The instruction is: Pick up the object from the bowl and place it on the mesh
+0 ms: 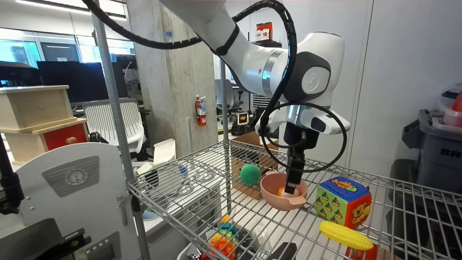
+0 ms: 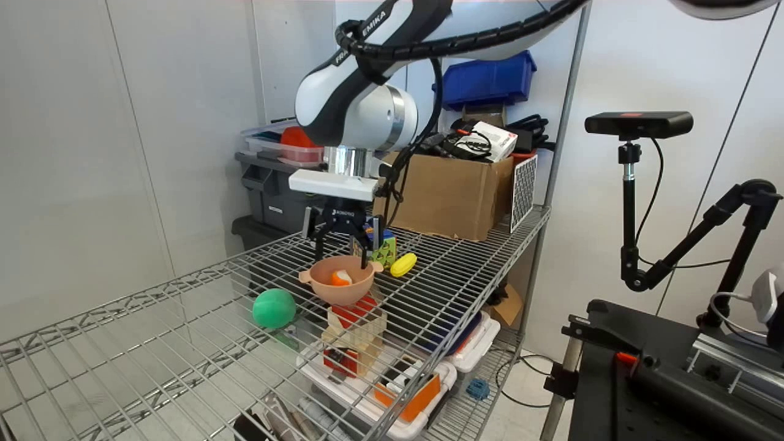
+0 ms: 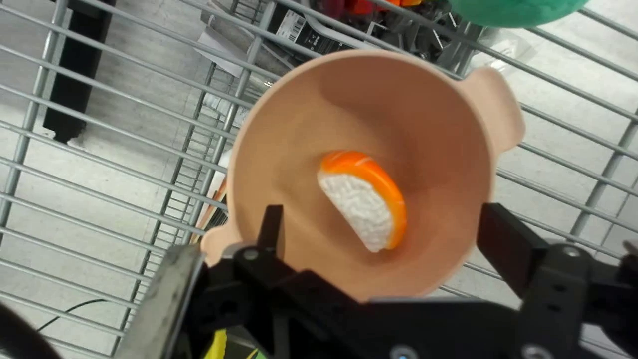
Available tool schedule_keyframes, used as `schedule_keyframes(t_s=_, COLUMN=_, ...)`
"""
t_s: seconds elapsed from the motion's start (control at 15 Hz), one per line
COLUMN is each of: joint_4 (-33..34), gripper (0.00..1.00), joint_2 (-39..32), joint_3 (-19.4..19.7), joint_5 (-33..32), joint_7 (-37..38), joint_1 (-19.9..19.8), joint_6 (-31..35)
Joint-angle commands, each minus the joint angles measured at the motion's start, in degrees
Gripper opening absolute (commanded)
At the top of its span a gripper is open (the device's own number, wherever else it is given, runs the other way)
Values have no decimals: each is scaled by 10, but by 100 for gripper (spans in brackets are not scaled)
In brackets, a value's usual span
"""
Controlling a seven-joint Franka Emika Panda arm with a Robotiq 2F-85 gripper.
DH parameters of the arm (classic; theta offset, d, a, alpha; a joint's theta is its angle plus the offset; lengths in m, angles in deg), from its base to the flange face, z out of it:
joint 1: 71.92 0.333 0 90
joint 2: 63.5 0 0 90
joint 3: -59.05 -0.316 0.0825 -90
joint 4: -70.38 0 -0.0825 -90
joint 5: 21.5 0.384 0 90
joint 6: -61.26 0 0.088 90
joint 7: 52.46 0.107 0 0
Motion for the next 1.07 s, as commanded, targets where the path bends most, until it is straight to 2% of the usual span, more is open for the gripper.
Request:
schedule_keyframes(t_s=0.0, joint_4=76, gripper=71, joint_2=-46, joint_3=-6, joint_5=-18, joint_7=29, joint_1=-9, joint_6=-44)
schedule_keyframes(t_s=0.13, joint_4=104, gripper=89, joint_2=-68, joint_3=-7, joint_5=-19, joint_7=43, joint_1=-8, joint_6=-58)
schedule_keyframes(t_s=0.2, joint_4=119, gripper=89, joint_2=-78, joint_3=-8, joint_5=-21, joint_7=49, joint_1=-7, joint_6=-66)
schedule_keyframes(t_s=0.33, joint_4=147, gripper=99, joint_2=-101, joint_3=-8, joint_5=-24, joint_7=64, joint_1=-3, joint_6=-75)
schedule_keyframes(t_s=0.53, joint_4=177, gripper=100, joint_2=-123, joint_3=-6, joint_5=-39, joint_7=87, joint_1=6, joint_6=-79)
schedule_keyframes(t_s=0.6, joint_4=186, gripper=75, joint_2=-130, joint_3=-4, joint_5=-47, joint_7=93, joint_1=8, joint_6=-78)
schedule_keyframes(t_s=0.67, joint_4=195, gripper=74, joint_2=-134, joint_3=-5, joint_5=-53, joint_7=95, joint_1=9, joint_6=-80)
schedule_keyframes(t_s=0.8, joint_4=206, gripper=58, joint_2=-137, joint_3=-6, joint_5=-64, joint_7=103, joint_1=11, joint_6=-87)
schedule_keyframes(t_s=1.0, joint_4=169, gripper=35, joint_2=-99, joint_3=2, joint_5=-54, joint_7=94, joint_1=29, joint_6=-114)
